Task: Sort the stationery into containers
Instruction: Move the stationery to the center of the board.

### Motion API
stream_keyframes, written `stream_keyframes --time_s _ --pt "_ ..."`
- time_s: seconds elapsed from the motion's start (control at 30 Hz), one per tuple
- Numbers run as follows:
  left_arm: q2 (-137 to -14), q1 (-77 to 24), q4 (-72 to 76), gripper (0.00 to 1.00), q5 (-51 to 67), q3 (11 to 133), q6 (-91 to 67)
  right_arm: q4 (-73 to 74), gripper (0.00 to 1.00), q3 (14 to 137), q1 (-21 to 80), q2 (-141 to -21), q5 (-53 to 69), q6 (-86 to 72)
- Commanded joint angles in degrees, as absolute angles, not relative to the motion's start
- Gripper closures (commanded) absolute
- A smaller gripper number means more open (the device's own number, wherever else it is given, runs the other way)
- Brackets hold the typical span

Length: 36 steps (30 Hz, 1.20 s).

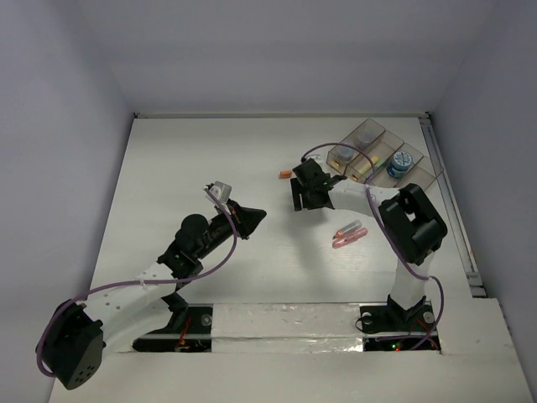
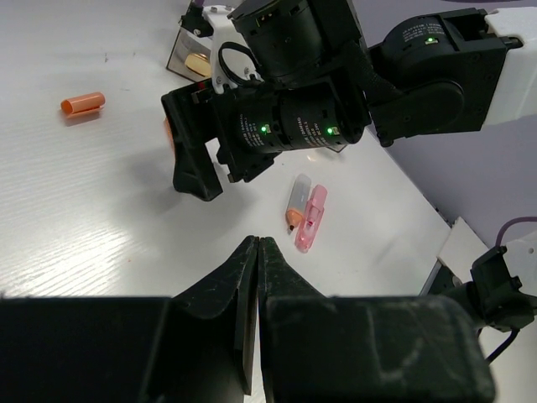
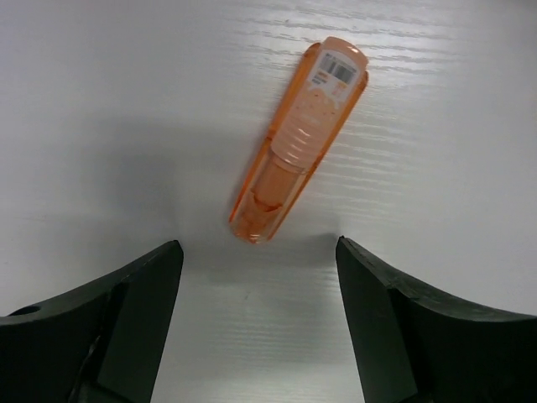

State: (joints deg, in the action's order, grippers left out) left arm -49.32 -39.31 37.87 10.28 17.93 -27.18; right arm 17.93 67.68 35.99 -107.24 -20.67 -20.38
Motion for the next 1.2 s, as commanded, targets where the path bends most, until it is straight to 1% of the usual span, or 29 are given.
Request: stream_keyframes --time_s 0.0,0.07,0.13,0.2,0.23,0.3,0.33,0.37,0.43,0.5,0.53,0.6,0.67,0.7,0.73,0.8,0.87,1.0,1.1,1.17 --pt "-49.13 -39.46 40.34 1.0 10.46 18.63 -26.72 15.12 0.2 68.02 36.21 -108.18 -16.52 -21.71" --pt "-49.04 -39.46 40.43 1.0 10.46 18.72 -26.72 15.12 0.22 69.25 36.21 -109.77 -17.57 -22.49" --pt "-48.87 -39.46 40.34 1.0 10.55 18.63 -26.63 15.12 0.29 70.57 36.21 -111.87 -19.67 -23.02" --pt "-48.78 -39.46 40.17 1.0 10.37 18.63 -26.63 15.29 0.32 71.1 36.21 -113.19 -21.09 -23.55" --pt "-48.69 -39.46 40.17 1.0 10.28 18.63 -26.63 15.29 0.37 71.28 36.21 -113.55 -21.79 -23.73" --pt "-48.69 -39.46 40.17 1.0 10.2 18.63 -26.63 15.12 0.43 71.46 36.21 -113.91 -23.81 -23.99" --pt "-48.78 -39.46 40.17 1.0 10.28 18.63 -26.63 14.77 0.52 71.37 36.21 -113.99 -25.21 -23.99" --pt "-48.78 -39.46 40.17 1.0 10.2 18.63 -26.63 14.5 0.59 71.02 36.21 -114.08 -25.49 -24.08" --pt "-49.04 -39.46 40.17 1.0 10.19 18.63 -26.63 14.5 0.69 70.67 36.21 -113.91 -26.97 -24.0" --pt "-49.13 -39.46 40.25 1.0 10.11 18.72 -26.54 14.76 0.72 69.61 36.21 -113.38 -28.03 -23.91" --pt "-49.13 -39.46 40.25 1.0 10.19 18.81 -26.54 14.77 0.76 69.09 36.21 -113.03 -29.17 -23.91" --pt "-49.22 -39.46 40.34 1.0 10.2 18.63 -26.63 14.5 0.77 67.25 36.21 -111.19 -29.71 -24.17" --pt "-49.48 -39.46 40.43 1.0 10.2 18.72 -26.63 14.41 0.72 65.84 36.21 -109.61 -29.01 -24.61" --pt "-49.57 -39.46 40.52 1.0 10.2 18.72 -26.63 14.24 0.66 65.05 36.21 -107.77 -28.83 -24.87" --pt "-49.66 -39.46 40.43 1.0 10.28 18.72 -26.72 14.15 0.51 63.39 36.21 -106.88 -28.83 -25.13" --pt "-49.66 -39.46 40.6 1.0 10.46 18.72 -26.81 11.8 0.33 61.62 35.6 -104.86 -27.17 -25.31" --pt "-49.66 -39.46 40.78 1.0 10.55 18.63 -26.89 9.94 0.23 60.03 33.41 -103.1 -23.14 -25.22" --pt "-49.57 -39.46 40.61 1.0 10.37 18.63 -26.81 9.49 0.22 62.39 31.47 -104.85 -19.26 -25.93" --pt "-49.31 -39.46 40.6 1.0 10.46 18.63 -26.81 9.23 0.2 65.47 31.46 -108.45 -17.49 -26.28" --pt "-49.48 -39.46 40.61 1.0 10.55 18.63 -26.81 8.79 0.16 66.79 31.46 -111.08 -16.88 -26.72"
